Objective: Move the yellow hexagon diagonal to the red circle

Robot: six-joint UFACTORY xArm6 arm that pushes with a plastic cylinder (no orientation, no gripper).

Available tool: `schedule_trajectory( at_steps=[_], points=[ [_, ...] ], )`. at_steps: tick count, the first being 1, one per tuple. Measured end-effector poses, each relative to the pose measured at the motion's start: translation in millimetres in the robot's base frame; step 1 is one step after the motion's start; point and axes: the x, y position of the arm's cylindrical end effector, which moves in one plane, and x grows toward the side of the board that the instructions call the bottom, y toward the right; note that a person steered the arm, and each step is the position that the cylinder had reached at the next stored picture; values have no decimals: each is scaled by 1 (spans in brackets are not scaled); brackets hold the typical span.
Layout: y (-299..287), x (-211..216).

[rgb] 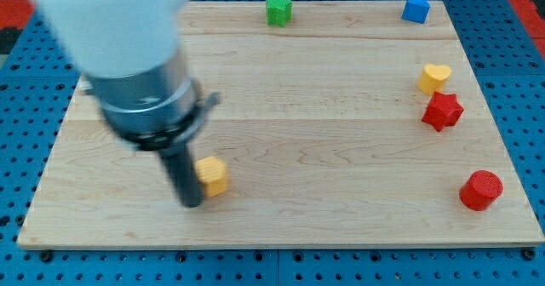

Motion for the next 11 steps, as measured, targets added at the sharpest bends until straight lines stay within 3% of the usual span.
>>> schedule_trajectory(
  at_steps=[2, 4, 5, 6, 7, 9, 11],
  points=[
    [109, -27],
    [42, 18],
    [-26, 15],
    [-21, -29],
    [37, -49],
    [172, -49],
    [253, -46]
  ],
)
